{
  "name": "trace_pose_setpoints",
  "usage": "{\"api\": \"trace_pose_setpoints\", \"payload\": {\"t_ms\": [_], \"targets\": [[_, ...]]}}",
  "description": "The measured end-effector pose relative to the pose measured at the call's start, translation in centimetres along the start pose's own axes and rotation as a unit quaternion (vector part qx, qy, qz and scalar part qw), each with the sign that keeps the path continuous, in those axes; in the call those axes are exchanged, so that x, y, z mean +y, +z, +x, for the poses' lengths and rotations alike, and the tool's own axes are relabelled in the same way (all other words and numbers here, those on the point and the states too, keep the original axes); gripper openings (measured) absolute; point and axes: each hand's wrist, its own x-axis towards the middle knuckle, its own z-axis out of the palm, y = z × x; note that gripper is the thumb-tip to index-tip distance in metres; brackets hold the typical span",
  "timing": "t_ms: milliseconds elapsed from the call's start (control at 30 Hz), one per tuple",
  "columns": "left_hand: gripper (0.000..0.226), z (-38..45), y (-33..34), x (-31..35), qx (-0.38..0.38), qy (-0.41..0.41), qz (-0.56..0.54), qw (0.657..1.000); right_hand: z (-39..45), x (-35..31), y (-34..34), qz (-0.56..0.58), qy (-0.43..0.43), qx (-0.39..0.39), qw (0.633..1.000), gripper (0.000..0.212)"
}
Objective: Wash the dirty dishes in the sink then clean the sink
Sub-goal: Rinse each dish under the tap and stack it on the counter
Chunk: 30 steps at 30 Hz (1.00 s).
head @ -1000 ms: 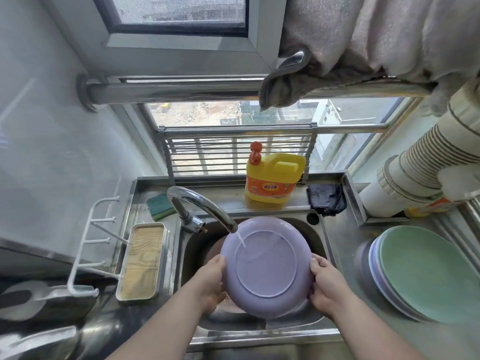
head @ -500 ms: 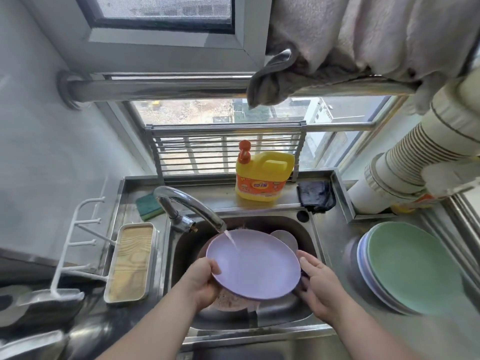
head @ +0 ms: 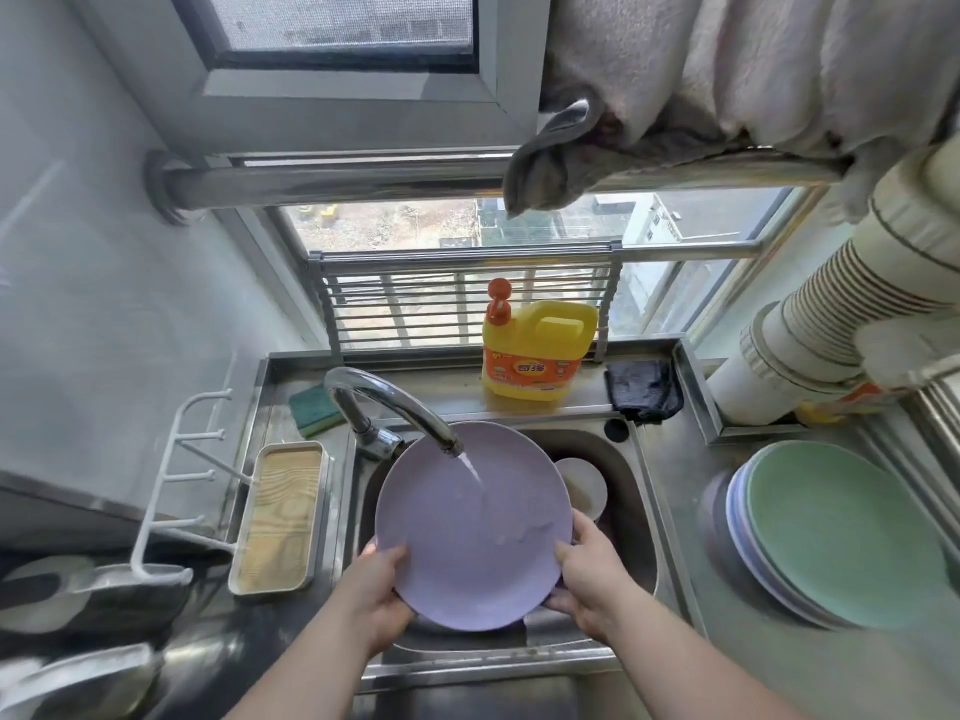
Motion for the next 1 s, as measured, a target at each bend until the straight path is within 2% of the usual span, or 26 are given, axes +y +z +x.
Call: {"api": "trace_pose_setpoints", "payload": {"t_ms": [67, 167, 267, 367, 433, 533, 633, 700, 733, 800, 900, 933, 1000], "targets": [[0.034, -0.2, 0.9, -0.9, 0.005, -0.031, -0.023, 0.999, -0.7, -1.0, -0.6, -0.004, -0.023, -0.002, 1.000, 0.033], [0.050, -0.7, 2.6, -2.3, -0.002, -0.073, -0.038, 0.997, -1.7, -2.7, -2.1, -0.042, -0.067, 0.009, 0.997, 0.034], [0.039, -1.6, 4.5, -3.9, -0.003, -0.093, -0.012, 0.996, -1.6, -3.9, -3.8, -0.082, -0.080, 0.052, 0.992, 0.031], [0.028, -2.6, 6.0, -5.2, 0.042, -0.131, 0.009, 0.990, -1.2, -5.0, -5.0, -0.101, -0.046, 0.082, 0.990, 0.036], [0.028, -3.3, 6.4, -5.5, 0.063, -0.150, 0.010, 0.987, -0.9, -5.6, -5.5, -0.126, 0.001, 0.100, 0.987, 0.028], [0.026, -3.7, 6.3, -5.6, 0.077, -0.176, 0.004, 0.981, -0.6, -6.0, -6.0, -0.184, 0.050, 0.102, 0.976, 0.035], [0.028, -3.5, 6.4, -6.0, 0.081, -0.183, 0.002, 0.980, -0.9, -6.9, -6.2, -0.204, 0.009, 0.089, 0.975, 0.031], [0.031, -3.2, 6.4, -6.3, 0.083, -0.159, 0.015, 0.984, -0.9, -7.5, -6.2, -0.227, -0.045, 0.072, 0.970, 0.021], [0.034, -3.2, 6.6, -6.6, 0.082, -0.146, 0.026, 0.986, -0.9, -7.8, -6.5, -0.256, -0.061, 0.065, 0.963, 0.023], [0.038, -3.2, 6.9, -7.4, 0.083, -0.131, 0.065, 0.986, -0.7, -7.7, -7.7, -0.367, -0.066, 0.061, 0.926, 0.042], [0.036, -3.1, 8.0, -8.5, 0.103, -0.095, 0.187, 0.972, -1.5, -7.6, -10.3, -0.558, -0.057, 0.057, 0.826, 0.048], [0.033, -2.9, 8.5, -9.1, 0.121, -0.061, 0.253, 0.958, -1.9, -7.6, -11.3, -0.594, -0.065, 0.061, 0.799, 0.049], [0.032, -2.2, 9.7, -10.1, 0.149, 0.036, 0.420, 0.895, -2.7, -7.9, -13.7, -0.629, -0.098, 0.082, 0.767, 0.047]]}}
